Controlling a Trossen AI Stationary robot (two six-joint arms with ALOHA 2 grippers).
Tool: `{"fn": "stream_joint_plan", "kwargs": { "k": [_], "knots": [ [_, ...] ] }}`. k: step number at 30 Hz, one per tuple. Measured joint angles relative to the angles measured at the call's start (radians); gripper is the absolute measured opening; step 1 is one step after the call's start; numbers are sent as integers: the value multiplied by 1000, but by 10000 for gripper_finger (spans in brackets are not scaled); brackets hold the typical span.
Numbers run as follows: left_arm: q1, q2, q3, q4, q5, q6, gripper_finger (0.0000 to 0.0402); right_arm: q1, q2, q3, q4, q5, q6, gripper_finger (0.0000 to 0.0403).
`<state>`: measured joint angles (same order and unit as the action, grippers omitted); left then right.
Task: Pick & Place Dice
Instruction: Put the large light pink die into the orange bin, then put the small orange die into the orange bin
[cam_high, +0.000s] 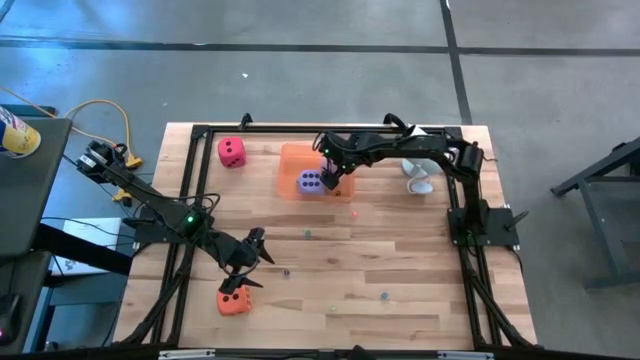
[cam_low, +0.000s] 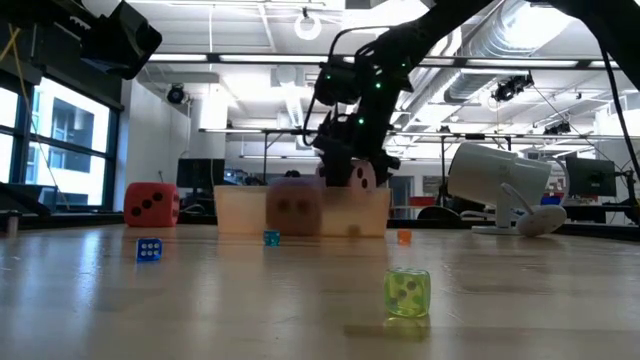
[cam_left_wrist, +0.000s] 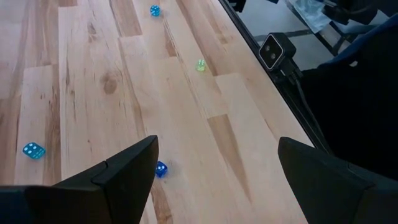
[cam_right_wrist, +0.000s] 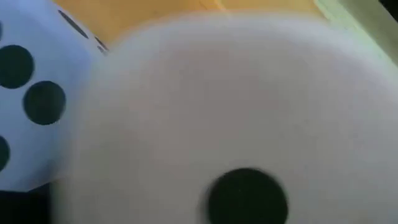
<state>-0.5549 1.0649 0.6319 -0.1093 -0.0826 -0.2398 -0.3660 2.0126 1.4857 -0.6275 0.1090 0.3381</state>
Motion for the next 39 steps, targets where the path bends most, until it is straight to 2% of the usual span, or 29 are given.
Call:
{"fn": "stream_joint_plan", "kwargs": {
  "k": [6, 11, 14, 19, 23, 28, 32, 39],
  "knots": [
    [0, 0, 0, -4, 0, 0, 323, -1, 2, 0, -6, 7, 6, 399],
    [0, 0, -1, -5, 0, 4, 323, 7, 2, 0, 6, 99, 22, 399],
    [0, 0, -1, -5, 0, 4, 323, 6, -8, 0, 2, 100, 26, 399],
    [0, 0, -1, -4, 0, 6, 323, 21, -57, 0, 3, 111, 1, 398],
    [0, 0, -2, -4, 0, 6, 323, 61, -121, 0, -29, 198, -3, 398],
    [-1, 0, -2, -15, 0, 0, 323, 153, -199, 1, -117, 329, 74, 398],
    [-12, 0, -2, -50, 0, -6, 323, 285, -224, 1, -233, 404, 176, 398],
    [-20, 0, -2, -47, 0, -14, 323, 531, -228, 0, -449, 549, 468, 398]
  ]
}}
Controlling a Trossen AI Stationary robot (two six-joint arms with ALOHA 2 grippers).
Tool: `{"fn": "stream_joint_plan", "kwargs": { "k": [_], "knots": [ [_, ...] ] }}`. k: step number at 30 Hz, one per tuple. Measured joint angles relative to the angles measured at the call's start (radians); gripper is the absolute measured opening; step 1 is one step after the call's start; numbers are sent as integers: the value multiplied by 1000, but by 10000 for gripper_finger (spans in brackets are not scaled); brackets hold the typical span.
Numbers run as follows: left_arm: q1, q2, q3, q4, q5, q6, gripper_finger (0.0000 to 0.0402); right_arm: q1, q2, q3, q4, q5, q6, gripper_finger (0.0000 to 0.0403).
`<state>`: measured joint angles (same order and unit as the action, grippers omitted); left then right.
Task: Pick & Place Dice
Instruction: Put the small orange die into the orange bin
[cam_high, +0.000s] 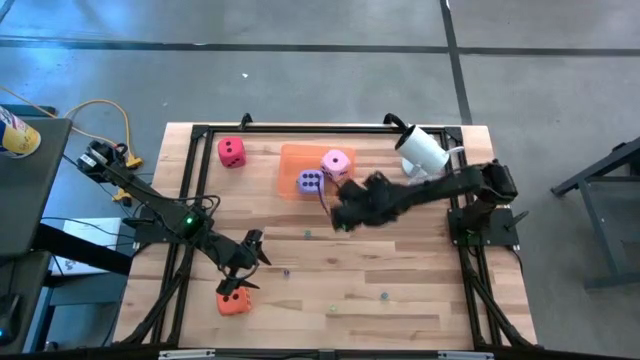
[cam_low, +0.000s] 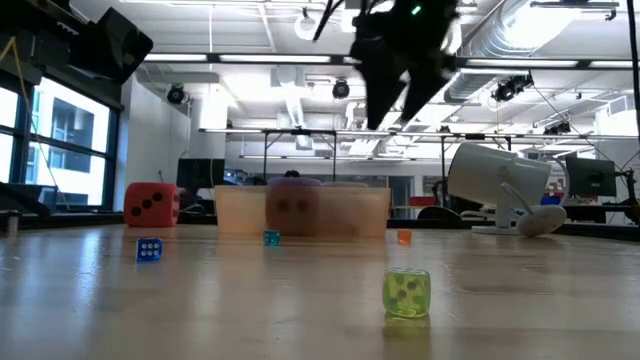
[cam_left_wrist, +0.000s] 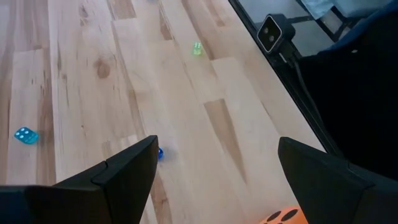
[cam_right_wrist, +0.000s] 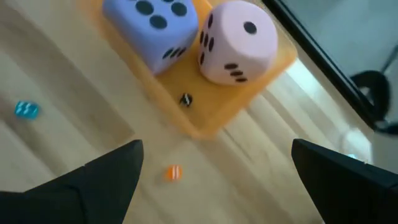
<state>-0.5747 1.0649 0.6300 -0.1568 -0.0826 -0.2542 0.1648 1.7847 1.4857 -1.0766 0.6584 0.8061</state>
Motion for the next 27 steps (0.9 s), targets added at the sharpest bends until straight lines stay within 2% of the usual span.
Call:
{"fn": "stream_joint_plan", "kwargs": {
  "k": [5, 9, 14, 16, 21, 24, 27],
  "knots": [
    [0, 0, 0, 0, 0, 1, 323, 199, 0, 0, -118, 126, 287, 398],
    [0, 0, 0, 0, 0, 3, 323, 332, 5, 0, -184, 178, 412, 398],
    [0, 0, -7, -2, 0, 18, 323, 441, 6, 0, -332, 114, 731, 398],
    [0, 0, -10, 0, 0, 19, 323, 481, 6, 0, -342, 80, 816, 398],
    [0, 0, -13, 0, 0, 76, 323, 555, 6, 0, -250, 90, 863, 398],
    [0, 0, -13, 0, 0, 99, 323, 574, 6, 0, -161, 192, 839, 398],
    [0, 0, -13, 0, -1, 110, 323, 564, 6, 0, -36, 265, 747, 398]
  ]
}}
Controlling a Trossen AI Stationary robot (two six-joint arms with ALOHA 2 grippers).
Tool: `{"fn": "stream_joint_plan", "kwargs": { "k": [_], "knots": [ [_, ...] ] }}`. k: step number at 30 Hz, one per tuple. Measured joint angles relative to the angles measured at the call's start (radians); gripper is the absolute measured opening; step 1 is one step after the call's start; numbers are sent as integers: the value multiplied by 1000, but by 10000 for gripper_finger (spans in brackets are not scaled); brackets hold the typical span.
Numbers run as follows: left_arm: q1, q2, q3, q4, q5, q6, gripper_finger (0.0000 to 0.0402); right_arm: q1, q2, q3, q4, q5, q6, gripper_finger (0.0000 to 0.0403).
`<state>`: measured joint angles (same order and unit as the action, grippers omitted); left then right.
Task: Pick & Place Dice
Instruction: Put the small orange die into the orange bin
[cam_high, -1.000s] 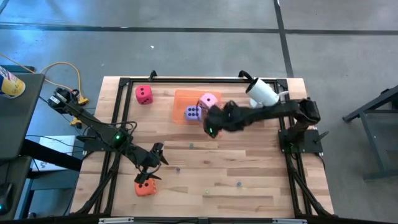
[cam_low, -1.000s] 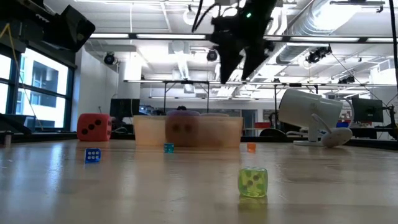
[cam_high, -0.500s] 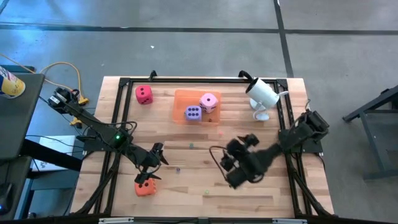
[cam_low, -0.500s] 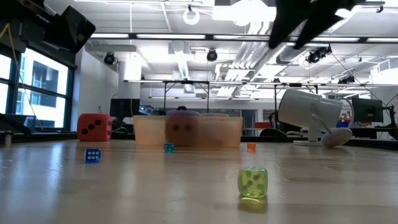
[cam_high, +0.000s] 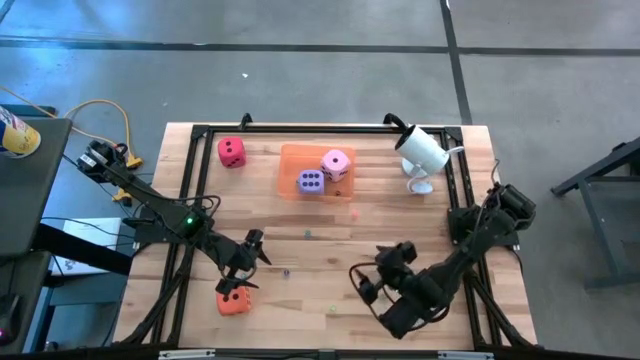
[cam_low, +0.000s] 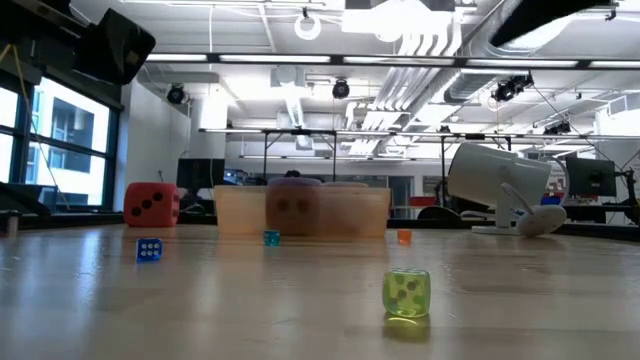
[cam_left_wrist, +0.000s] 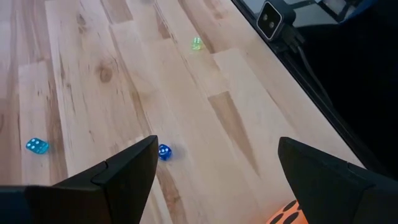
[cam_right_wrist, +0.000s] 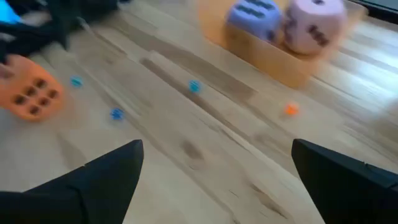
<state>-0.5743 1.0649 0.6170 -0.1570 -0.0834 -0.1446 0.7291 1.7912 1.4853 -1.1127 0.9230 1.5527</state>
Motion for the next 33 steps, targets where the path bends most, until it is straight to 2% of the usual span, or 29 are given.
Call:
{"fn": "stream_joint_plan", "kwargs": {
  "k": [4, 7, 10, 13, 19, 27, 33],
  "knots": [
    [0, 0, 0, 0, 0, 9, 323, -53, 0, 0, 128, 15, -101, 398],
    [0, 0, 0, 0, 0, -2, 323, -109, 9, 0, 144, -65, -57, 398],
    [0, 0, 0, 0, 0, -8, 323, -166, 20, -1, 124, -165, 29, 398],
    [0, 0, 0, 0, 0, 28, 323, -221, 52, 2, 117, -213, 40, 398],
    [0, 0, 0, 2, 0, 62, 323, -308, 111, 0, 27, -239, 20, 398],
    [8, 17, 0, 10, 1, 122, 323, -405, 201, 0, -23, -343, 11, 388],
    [18, 67, 1, 40, 0, 114, 323, -449, 248, 0, 15, -328, -117, 369]
  ]
}}
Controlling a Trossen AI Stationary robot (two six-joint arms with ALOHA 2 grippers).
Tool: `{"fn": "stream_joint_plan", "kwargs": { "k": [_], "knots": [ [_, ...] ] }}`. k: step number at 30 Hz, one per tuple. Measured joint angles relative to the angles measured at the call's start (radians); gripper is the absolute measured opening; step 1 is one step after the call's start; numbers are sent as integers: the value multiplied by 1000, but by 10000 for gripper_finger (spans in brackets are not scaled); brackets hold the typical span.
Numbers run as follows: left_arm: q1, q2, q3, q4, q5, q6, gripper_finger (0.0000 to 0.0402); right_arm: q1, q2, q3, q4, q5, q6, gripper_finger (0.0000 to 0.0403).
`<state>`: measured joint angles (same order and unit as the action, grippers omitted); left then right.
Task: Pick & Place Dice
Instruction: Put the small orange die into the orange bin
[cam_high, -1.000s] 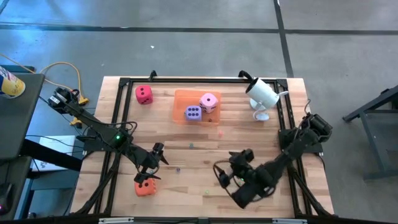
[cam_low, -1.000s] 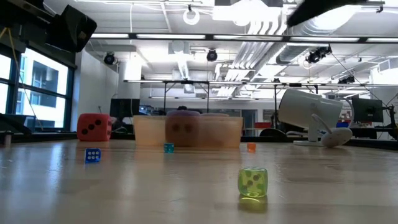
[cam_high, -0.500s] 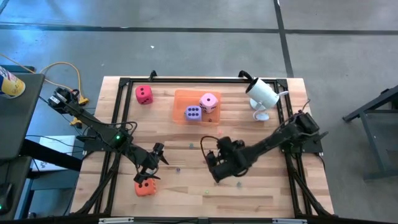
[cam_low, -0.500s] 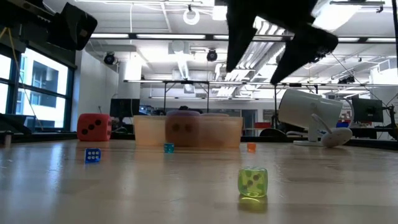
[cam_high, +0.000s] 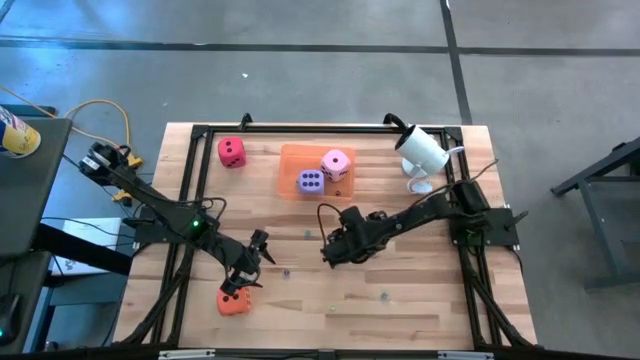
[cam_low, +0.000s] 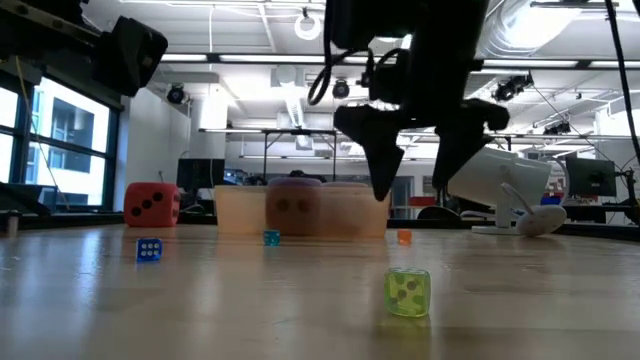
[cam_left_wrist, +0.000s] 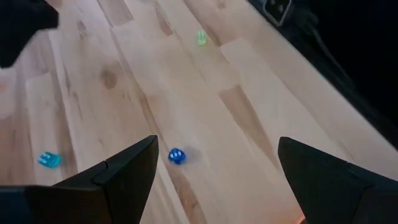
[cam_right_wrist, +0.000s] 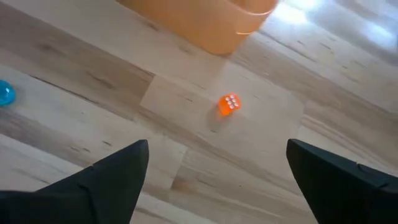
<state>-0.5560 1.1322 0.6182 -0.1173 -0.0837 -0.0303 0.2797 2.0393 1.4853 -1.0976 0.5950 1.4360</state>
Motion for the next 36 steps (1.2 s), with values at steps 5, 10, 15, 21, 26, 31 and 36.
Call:
{"fn": "stream_joint_plan", "kwargs": {
  "k": [5, 10, 15, 21, 26, 31, 36],
  "knots": [
    [0, 32, 0, 27, 2, 22, 323, -17, 16, 0, 11, 5, 0, 366],
    [0, 44, -1, 77, 0, 38, 323, -28, 32, -1, 8, 2, -6, 362],
    [0, 49, -1, 87, 1, 38, 323, -42, 43, -44, 47, -4, -63, 359],
    [-2, 49, -1, 84, 1, 14, 323, -47, 40, -132, 106, 16, -18, 359],
    [-2, 49, -1, 85, 1, 15, 323, -39, 39, -161, 175, 69, -19, 359],
    [-2, 49, -1, 89, 1, 11, 323, -49, 39, -162, 257, 49, -28, 359],
    [-2, 49, -1, 99, 1, 10, 323, -65, 44, -160, 275, 28, -40, 359]
  ]
}}
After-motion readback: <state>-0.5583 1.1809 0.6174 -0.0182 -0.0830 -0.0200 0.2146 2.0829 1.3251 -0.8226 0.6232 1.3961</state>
